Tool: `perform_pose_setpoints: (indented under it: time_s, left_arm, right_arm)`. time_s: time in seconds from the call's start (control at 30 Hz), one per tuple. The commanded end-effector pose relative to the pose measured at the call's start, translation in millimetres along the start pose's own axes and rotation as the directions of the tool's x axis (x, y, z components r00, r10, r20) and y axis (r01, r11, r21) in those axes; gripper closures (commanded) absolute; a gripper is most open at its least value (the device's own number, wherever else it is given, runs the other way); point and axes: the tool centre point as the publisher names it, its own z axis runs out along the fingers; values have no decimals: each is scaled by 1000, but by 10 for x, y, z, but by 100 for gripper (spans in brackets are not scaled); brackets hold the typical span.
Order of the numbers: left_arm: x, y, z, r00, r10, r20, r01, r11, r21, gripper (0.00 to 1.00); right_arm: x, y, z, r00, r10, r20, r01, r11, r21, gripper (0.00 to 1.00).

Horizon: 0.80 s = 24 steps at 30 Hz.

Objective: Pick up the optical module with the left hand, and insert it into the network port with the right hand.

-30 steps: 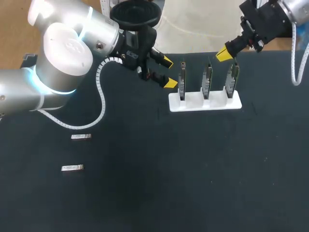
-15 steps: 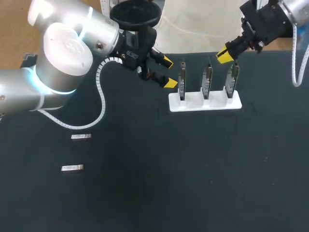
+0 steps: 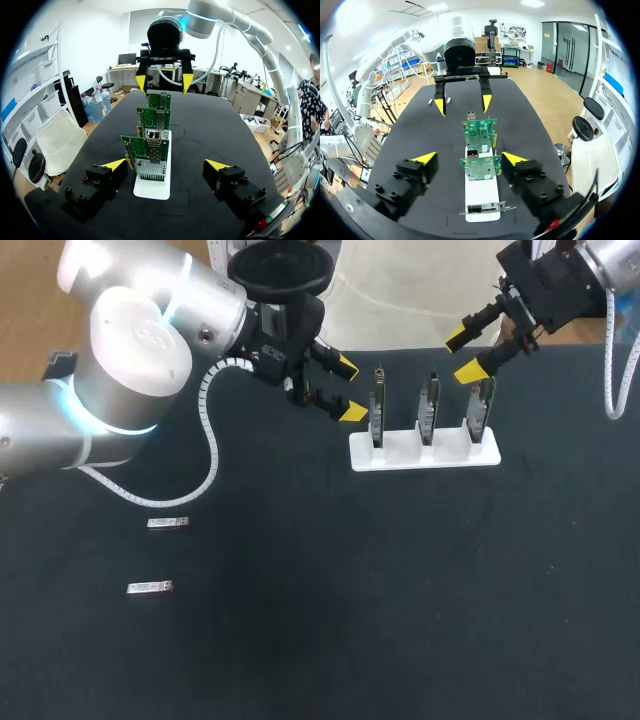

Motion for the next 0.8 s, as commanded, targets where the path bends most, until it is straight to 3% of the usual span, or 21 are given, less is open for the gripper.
perform_pose_setpoints:
  time_s: [0.03, 0.27, 0.47, 0.57, 0.8]
  left_arm:
    - [-33, -13, -137, 1000, 15, -26, -16, 1000, -19, 0]
    - [89, -71, -528, 989, 52, -141, -63, 995, -75, 0]
    - [377, -236, -892, 962, 43, -270, -78, 990, -118, 0]
    - [570, -353, -1053, 939, 34, -342, -85, 987, -137, 0]
    - [1073, -680, -1386, 854, -1, -521, -88, 985, -146, 0]
  right_arm:
    - [1, 12, 3, 1000, -1, 0, 1, 1000, 4, 0]
    - [1, 12, 3, 1000, -1, 0, 1, 1000, 4, 0]
    - [1, 12, 3, 1000, -1, 0, 1, 1000, 4, 0]
    - [1, 12, 3, 1000, -1, 0, 1, 1000, 4, 0]
    - [1, 12, 3, 1000, -1, 0, 1, 1000, 4, 0]
